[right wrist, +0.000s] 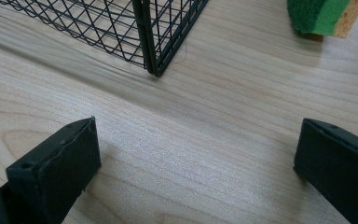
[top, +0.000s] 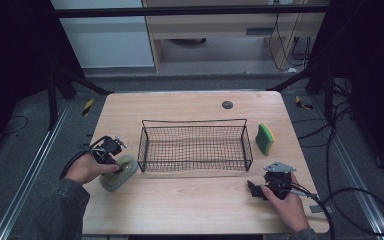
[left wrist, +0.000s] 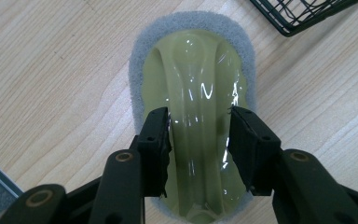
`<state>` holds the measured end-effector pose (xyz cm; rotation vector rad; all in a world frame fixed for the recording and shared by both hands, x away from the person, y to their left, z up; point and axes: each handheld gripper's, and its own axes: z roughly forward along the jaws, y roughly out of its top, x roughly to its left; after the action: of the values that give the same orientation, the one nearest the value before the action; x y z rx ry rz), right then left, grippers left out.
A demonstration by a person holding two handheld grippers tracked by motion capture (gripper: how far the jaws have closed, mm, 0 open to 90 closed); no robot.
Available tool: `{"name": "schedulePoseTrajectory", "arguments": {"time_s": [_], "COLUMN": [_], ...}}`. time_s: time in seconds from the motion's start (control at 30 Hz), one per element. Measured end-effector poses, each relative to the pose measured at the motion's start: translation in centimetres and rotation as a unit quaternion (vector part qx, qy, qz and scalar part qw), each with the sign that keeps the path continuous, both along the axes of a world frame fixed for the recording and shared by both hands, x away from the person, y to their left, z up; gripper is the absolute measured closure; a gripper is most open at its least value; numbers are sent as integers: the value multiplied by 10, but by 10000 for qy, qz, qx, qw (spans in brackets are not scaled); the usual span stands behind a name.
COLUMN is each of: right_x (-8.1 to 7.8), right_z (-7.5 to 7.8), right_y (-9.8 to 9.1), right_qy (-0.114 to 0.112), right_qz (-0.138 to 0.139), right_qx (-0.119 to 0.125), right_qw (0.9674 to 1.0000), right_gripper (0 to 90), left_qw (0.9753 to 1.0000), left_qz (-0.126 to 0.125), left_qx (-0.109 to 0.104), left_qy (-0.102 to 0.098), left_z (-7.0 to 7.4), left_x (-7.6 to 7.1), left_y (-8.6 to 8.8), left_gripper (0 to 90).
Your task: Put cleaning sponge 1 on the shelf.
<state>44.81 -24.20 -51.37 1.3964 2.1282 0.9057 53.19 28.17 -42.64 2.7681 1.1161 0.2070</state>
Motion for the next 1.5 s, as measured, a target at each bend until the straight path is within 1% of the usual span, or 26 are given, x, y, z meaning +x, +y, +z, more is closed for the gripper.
{"name": "schedulePoseTrajectory", "arguments": {"time_s": [0.03,0.13,0.27,0.43,0.5,0.53,0.6,0.77,0.9,0.93,1.0,1.03,1.07,1.17,1.2,1.23,1.27,1.3,1.33,1.37,1.4,1.43,1.5], "right_x": [0,0,0,0,0,0,0,0,0,0,0,0,0,0,0,0,0,0,0,0,0,0,0], "right_z": [0,0,0,0,0,0,0,0,0,0,0,0,0,0,0,0,0,0,0,0,0,0,0], "right_y": [0,0,0,0,0,0,0,0,0,0,0,0,0,0,0,0,0,0,0,0,0,0,0], "right_qy": [-1,11,0,10,-2,-1,14,-6,-2,-2,-3,-3,-3,-2,-2,-3,-1,-3,-3,-2,-2,-2,-2], "right_qz": [3,-2,4,5,12,11,0,18,25,26,28,27,27,27,27,22,23,27,27,24,24,27,28], "right_qx": [-1,12,-2,10,-4,-4,15,-15,-10,-9,-9,-10,-10,-10,-10,-5,-4,-10,-10,-5,-5,-10,-10], "right_qw": [10000,10000,10000,10000,10000,10000,10000,10000,10000,10000,10000,10000,10000,10000,10000,10000,10000,10000,10000,10000,10000,10000,10000], "right_gripper": [5,5,5,5,5,5,5,5,5,5,5,5,5,5,5,5,5,5,5,5,5,5,5], "left_qw": [10000,10000,10000,10000,10000,10000,10000,9999,9996,9995,9994,9988,9988,9981,9981,9973,9971,9967,9967,9958,9952,9942,9930], "left_qz": [8,1,-37,-22,-35,-39,-68,-91,-156,-165,-187,-289,-289,-338,-338,-415,-445,-461,-461,-516,-563,-634,-657], "left_qx": [-33,-47,-4,9,24,-18,-25,-108,-126,-104,-113,-116,-116,-174,-174,-175,-185,-147,-147,-114,-108,-53,-26], "left_qy": [20,27,8,40,31,79,67,-97,-183,-251,-282,-367,-367,-491,-491,-576,-594,-647,-647,-744,-797,-869,-980], "left_z": [0,0,0,-2,-3,-2,-2,7,13,17,18,22,22,30,30,33,35,39,39,43,46,49,55], "left_x": [0,-1,-1,0,1,1,0,-4,-6,-8,-8,-10,-10,-14,-14,-15,-16,-18,-18,-20,-21,-22,-22], "left_y": [1,0,-1,-1,-1,-1,0,3,7,10,11,13,13,16,16,17,18,18,18,18,18,17,18], "left_gripper": [593,602,606,630,684,702,705,707,707,707,707,707,707,707,707,707,707,707,707,707,707,707,707]}}
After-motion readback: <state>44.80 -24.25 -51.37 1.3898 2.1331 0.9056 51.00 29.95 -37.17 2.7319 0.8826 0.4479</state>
